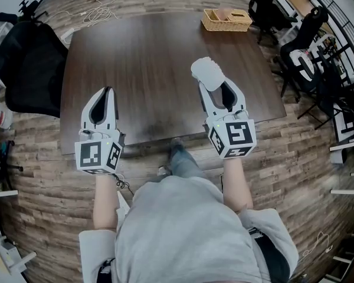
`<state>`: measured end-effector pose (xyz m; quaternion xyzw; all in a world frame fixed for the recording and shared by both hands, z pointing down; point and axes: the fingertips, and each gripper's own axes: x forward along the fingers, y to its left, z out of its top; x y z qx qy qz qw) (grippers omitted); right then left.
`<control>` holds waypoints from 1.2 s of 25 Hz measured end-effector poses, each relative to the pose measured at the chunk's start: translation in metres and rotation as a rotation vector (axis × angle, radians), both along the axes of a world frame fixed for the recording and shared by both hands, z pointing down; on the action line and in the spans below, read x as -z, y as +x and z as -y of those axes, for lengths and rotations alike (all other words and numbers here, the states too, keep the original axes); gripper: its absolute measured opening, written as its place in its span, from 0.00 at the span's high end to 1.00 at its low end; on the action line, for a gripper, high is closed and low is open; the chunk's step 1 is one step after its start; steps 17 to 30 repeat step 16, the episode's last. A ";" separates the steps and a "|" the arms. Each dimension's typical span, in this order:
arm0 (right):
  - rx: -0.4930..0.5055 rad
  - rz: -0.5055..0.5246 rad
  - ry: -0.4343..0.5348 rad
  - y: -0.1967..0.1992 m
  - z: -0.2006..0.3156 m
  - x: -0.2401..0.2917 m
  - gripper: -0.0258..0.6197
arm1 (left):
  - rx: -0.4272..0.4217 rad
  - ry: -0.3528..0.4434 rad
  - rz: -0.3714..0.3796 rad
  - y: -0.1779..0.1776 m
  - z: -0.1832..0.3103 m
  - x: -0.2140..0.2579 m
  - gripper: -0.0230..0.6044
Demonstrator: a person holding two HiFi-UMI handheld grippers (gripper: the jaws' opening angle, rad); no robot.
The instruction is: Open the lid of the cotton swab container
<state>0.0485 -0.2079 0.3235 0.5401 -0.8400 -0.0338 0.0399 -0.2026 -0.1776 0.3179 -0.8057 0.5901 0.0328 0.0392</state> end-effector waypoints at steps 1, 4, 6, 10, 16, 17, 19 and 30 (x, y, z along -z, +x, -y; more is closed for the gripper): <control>0.001 0.000 0.001 0.000 0.000 0.000 0.67 | -0.002 0.001 -0.004 0.000 0.000 0.000 0.92; 0.000 0.000 0.004 -0.001 -0.001 0.001 0.67 | -0.007 0.005 -0.015 0.000 -0.001 0.000 0.92; -0.001 0.000 0.006 -0.001 -0.001 0.001 0.67 | -0.007 0.005 -0.018 -0.001 0.000 0.000 0.92; -0.002 0.003 0.008 -0.002 -0.001 0.003 0.67 | -0.006 0.004 -0.025 -0.002 0.001 0.000 0.92; -0.002 0.007 0.010 -0.003 -0.002 0.005 0.67 | -0.008 0.003 -0.021 -0.001 0.002 0.000 0.92; -0.002 0.007 0.010 -0.003 -0.002 0.005 0.67 | -0.008 0.003 -0.021 -0.001 0.002 0.000 0.92; -0.002 0.007 0.010 -0.003 -0.002 0.005 0.67 | -0.008 0.003 -0.021 -0.001 0.002 0.000 0.92; -0.002 0.007 0.010 -0.003 -0.002 0.005 0.67 | -0.008 0.003 -0.021 -0.001 0.002 0.000 0.92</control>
